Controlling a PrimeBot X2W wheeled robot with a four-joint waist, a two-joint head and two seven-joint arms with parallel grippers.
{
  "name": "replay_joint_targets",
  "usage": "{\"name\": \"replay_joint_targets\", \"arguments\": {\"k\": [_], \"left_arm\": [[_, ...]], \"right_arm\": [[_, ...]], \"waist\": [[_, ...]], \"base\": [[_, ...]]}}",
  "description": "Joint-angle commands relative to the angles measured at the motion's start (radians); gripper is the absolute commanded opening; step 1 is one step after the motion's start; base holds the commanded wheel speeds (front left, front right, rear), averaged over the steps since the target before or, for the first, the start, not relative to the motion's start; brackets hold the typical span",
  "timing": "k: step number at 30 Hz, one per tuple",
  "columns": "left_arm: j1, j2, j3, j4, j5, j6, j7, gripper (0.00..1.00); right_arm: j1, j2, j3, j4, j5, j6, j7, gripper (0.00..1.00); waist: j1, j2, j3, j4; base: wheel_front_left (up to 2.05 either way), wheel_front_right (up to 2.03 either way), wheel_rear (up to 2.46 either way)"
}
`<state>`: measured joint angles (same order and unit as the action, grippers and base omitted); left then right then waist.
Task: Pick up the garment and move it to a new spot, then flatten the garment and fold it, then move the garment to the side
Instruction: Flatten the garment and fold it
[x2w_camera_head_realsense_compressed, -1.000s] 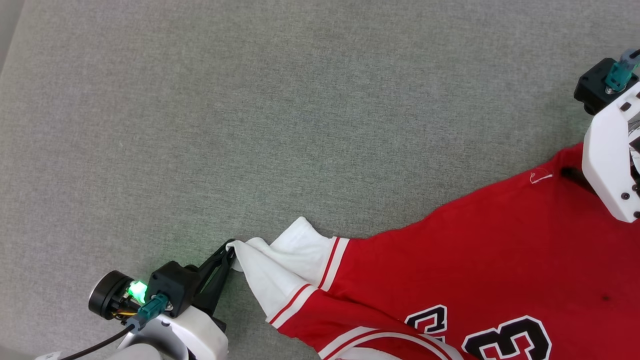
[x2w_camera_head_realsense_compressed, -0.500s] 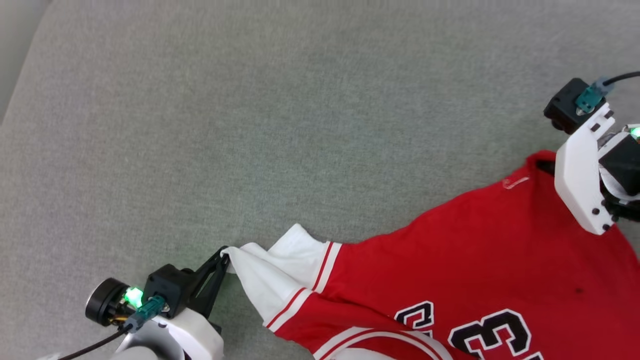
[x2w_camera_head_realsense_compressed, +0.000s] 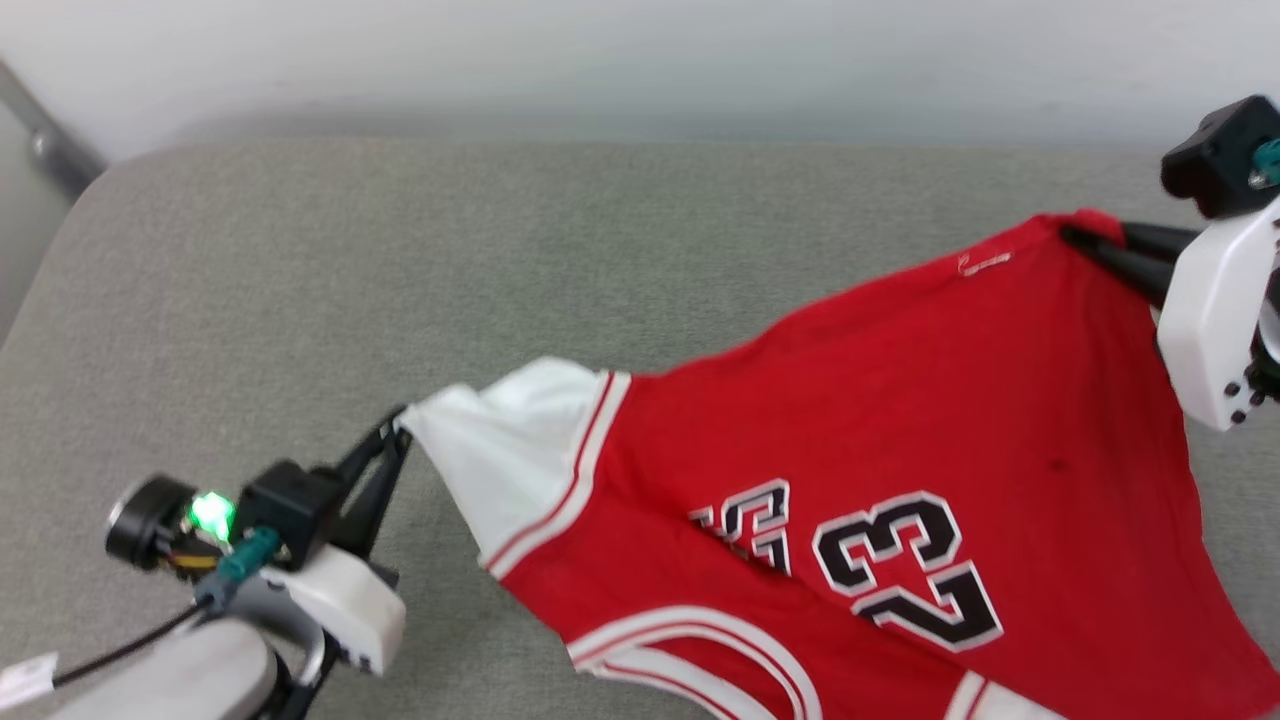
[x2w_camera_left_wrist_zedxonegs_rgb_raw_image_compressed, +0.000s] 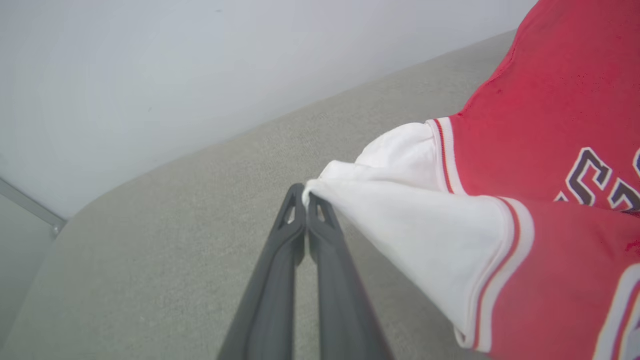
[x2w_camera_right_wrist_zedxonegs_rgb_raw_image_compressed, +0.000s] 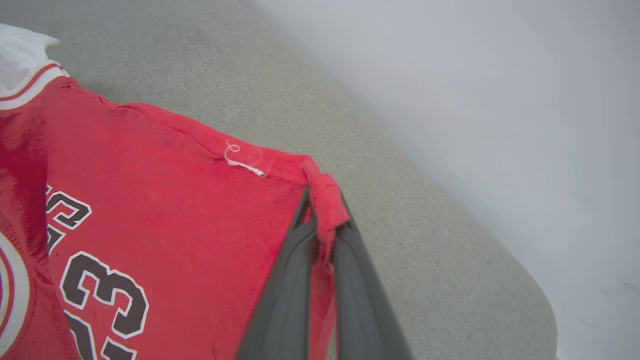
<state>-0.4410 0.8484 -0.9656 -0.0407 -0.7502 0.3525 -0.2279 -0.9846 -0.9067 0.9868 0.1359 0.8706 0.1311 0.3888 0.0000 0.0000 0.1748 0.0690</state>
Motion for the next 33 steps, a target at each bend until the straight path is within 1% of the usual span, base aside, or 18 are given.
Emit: {"name": "replay_joint_targets", "arguments": {"k": [1, 4, 10, 15, 20, 22, 26, 28, 33], "left_arm": [[-0.05, 0.008, 0.013, -0.006, 0.019, -0.005, 0.012, 0.0], [-0.144, -0.007, 0.033, 0.0, 0.044, -0.025, 0.029, 0.0], [-0.371, -0.051, 0.077, 0.067, 0.099, -0.079, 0.055, 0.0], [-0.593, -0.091, 0.125, 0.128, 0.147, -0.116, 0.068, 0.0], [-0.828, -0.131, 0.14, 0.204, 0.223, -0.175, 0.079, 0.0], [-0.922, -0.144, 0.146, 0.251, 0.255, -0.195, 0.084, 0.0], [-1.091, -0.185, 0.157, 0.341, 0.295, -0.231, 0.079, 0.0], [-1.169, -0.197, 0.163, 0.385, 0.313, -0.245, 0.078, 0.0], [-1.342, -0.24, 0.179, 0.487, 0.338, -0.281, 0.073, 0.0]], "right_arm": [[-0.023, 0.002, -0.022, 0.002, 0.003, -0.001, -0.025, 0.0], [-0.045, 0.005, -0.065, 0.01, -0.02, -0.001, -0.058, 0.0], [-0.132, 0.048, -0.172, 0.029, -0.092, -0.001, -0.086, 0.0], [-0.249, 0.111, -0.267, 0.069, -0.193, -0.001, -0.092, 0.0], [-0.39, 0.18, -0.35, 0.137, -0.295, -0.001, -0.113, 0.0], [-0.453, 0.205, -0.372, 0.17, -0.34, -0.001, -0.121, 0.0], [-0.576, 0.242, -0.389, 0.235, -0.416, -0.001, -0.127, 0.0], [-0.641, 0.261, -0.393, 0.266, -0.446, -0.001, -0.135, 0.0], [-0.794, 0.3, -0.407, 0.349, -0.489, -0.001, -0.159, 0.0]], "waist": [[0.0, 0.0, -0.035, -0.036], [0.0, 0.0, -0.034, -0.047], [0.0, 0.0, 0.021, -0.071], [0.0, 0.0, 0.108, -0.085], [0.0, 0.0, 0.198, -0.089], [0.0, 0.0, 0.23, -0.089], [0.0, 0.0, 0.282, -0.084], [0.0, 0.0, 0.304, -0.083], [0.0, 0.0, 0.349, -0.071]], "base": [[0.0, 0.0, 0.0], [0.0, 0.0, 0.0], [0.0, 0.0, 0.0], [0.0, 0.0, 0.0], [0.0, 0.0, 0.0], [0.0, 0.0, 0.0], [0.0, 0.0, 0.0], [0.0, 0.0, 0.0], [0.0, 0.0, 0.0]]}}
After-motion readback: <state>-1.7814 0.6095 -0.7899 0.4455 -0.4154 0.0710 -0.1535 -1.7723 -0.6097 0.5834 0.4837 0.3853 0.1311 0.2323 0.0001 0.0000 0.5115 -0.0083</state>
